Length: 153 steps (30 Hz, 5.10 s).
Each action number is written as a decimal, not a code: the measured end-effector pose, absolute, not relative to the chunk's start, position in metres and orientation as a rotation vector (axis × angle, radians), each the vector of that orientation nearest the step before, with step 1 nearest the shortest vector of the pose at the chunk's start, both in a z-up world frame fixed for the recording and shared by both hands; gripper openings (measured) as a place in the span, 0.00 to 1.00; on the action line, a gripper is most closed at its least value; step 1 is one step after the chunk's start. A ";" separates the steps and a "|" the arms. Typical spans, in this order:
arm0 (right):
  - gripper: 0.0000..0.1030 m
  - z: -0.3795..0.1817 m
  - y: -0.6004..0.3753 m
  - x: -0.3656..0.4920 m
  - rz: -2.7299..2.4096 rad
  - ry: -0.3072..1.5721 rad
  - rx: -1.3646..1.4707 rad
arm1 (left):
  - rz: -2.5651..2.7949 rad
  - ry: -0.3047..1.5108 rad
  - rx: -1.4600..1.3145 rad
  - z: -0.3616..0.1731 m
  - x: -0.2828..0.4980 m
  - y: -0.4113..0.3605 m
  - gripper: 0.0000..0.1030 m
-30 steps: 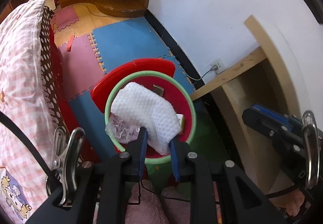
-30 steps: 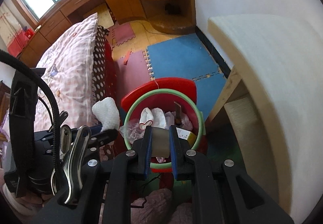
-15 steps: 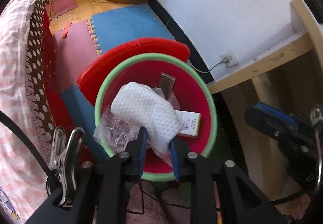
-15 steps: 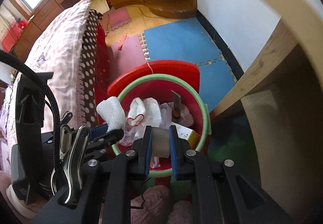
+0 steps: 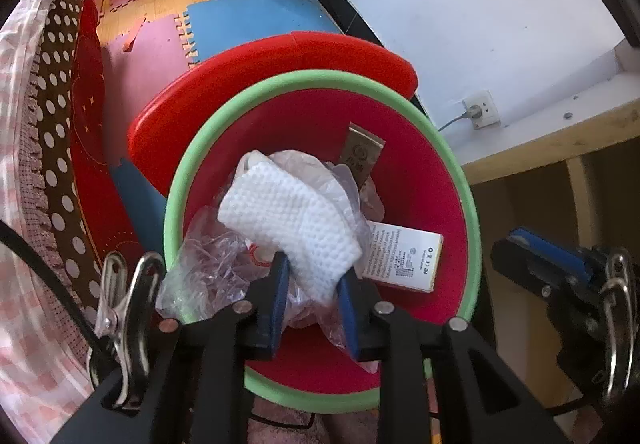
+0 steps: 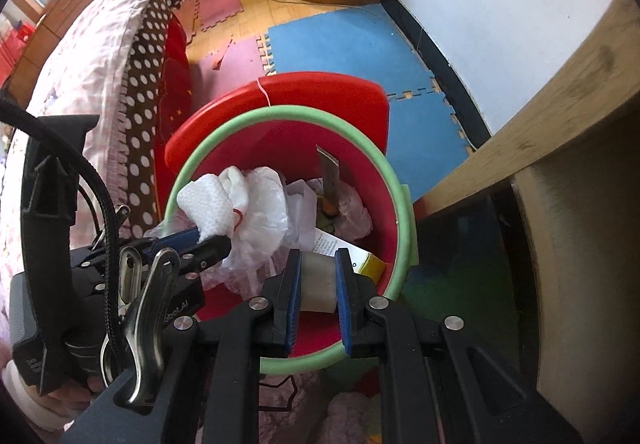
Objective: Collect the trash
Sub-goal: 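Lower the white wipe and tan item into the red bucket with both tools, then open the right tool to drop the tan item while the left tool drops the wipe, then move both open tools up from the bucket back toward the table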
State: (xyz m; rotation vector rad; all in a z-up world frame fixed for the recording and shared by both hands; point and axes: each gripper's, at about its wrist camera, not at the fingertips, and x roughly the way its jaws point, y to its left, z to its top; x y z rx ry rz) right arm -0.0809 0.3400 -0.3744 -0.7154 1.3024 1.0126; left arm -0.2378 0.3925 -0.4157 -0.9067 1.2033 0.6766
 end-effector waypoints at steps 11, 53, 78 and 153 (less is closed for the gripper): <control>0.16 -0.392 0.349 -0.082 1.006 1.303 -0.751 | 0.684 1.234 -0.937 -0.430 -0.237 0.397 0.37; 0.30 -0.427 0.375 -0.089 0.958 1.263 -0.876 | 0.693 1.261 -0.991 -0.442 -0.254 0.400 0.38; 0.30 -0.400 0.361 -0.091 0.943 1.253 -0.813 | 0.687 1.248 -0.979 -0.422 -0.256 0.396 0.38; 0.30 -0.082 0.080 -0.129 1.022 0.822 -0.325 | 0.689 0.949 -0.585 -0.082 -0.238 0.208 0.38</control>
